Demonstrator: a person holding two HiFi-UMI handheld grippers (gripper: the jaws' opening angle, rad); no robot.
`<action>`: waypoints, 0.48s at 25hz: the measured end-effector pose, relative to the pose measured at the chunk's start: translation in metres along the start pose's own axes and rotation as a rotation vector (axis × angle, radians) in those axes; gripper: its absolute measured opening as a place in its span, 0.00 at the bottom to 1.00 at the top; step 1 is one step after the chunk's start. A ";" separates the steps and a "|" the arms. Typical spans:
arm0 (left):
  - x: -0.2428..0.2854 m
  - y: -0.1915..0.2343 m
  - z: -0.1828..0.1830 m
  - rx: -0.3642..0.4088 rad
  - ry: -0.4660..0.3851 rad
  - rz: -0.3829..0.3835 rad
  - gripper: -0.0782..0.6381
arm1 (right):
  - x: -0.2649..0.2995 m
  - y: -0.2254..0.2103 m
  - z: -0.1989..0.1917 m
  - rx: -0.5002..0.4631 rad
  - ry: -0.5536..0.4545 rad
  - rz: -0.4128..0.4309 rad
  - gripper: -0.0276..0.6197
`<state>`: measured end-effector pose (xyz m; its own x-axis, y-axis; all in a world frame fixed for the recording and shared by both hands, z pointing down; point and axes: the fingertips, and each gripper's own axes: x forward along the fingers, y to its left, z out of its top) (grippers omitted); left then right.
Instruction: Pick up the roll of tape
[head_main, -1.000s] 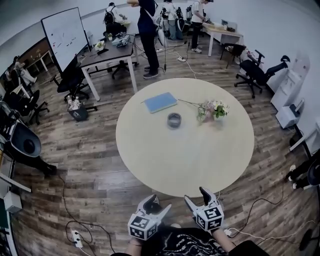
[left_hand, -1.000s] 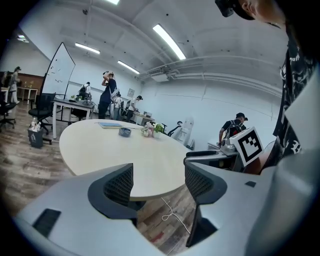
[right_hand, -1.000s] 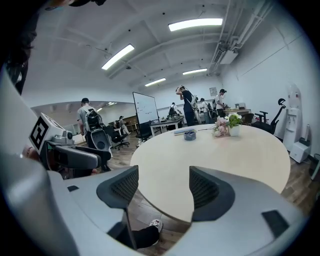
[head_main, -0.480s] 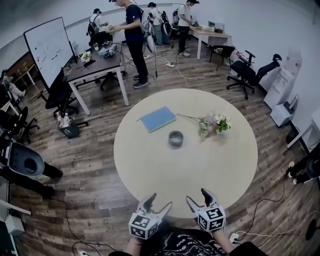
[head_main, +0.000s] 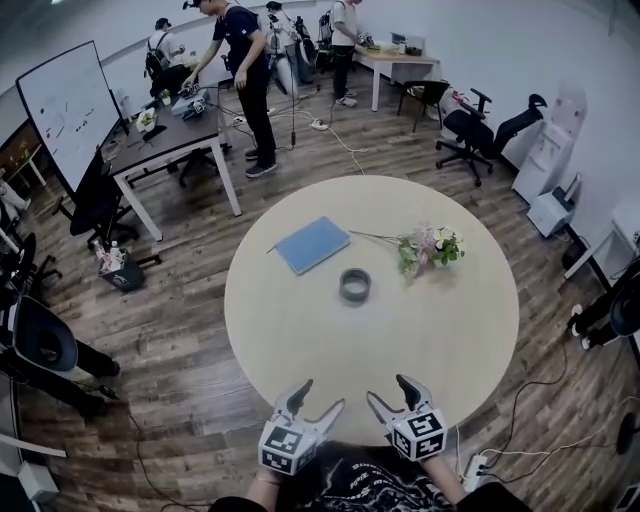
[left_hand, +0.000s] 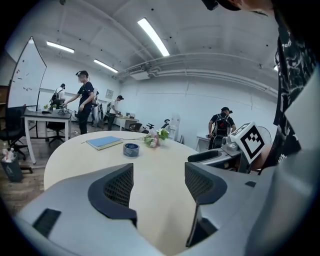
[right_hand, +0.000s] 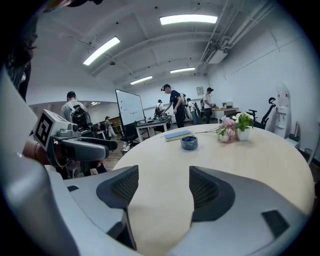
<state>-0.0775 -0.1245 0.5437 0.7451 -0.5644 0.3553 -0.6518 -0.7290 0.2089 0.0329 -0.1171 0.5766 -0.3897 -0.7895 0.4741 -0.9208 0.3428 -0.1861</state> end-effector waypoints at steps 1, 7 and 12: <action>0.001 0.004 0.001 -0.001 0.002 -0.001 0.57 | 0.003 0.000 0.002 0.003 -0.002 -0.007 0.52; 0.005 0.023 0.007 -0.033 -0.017 0.021 0.57 | 0.016 -0.001 0.016 0.011 -0.012 -0.012 0.52; 0.016 0.023 0.006 -0.044 -0.006 0.032 0.57 | 0.015 -0.016 0.037 0.040 -0.050 -0.019 0.52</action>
<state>-0.0799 -0.1525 0.5488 0.7243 -0.5900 0.3567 -0.6811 -0.6928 0.2370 0.0413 -0.1533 0.5553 -0.3718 -0.8206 0.4340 -0.9274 0.3080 -0.2123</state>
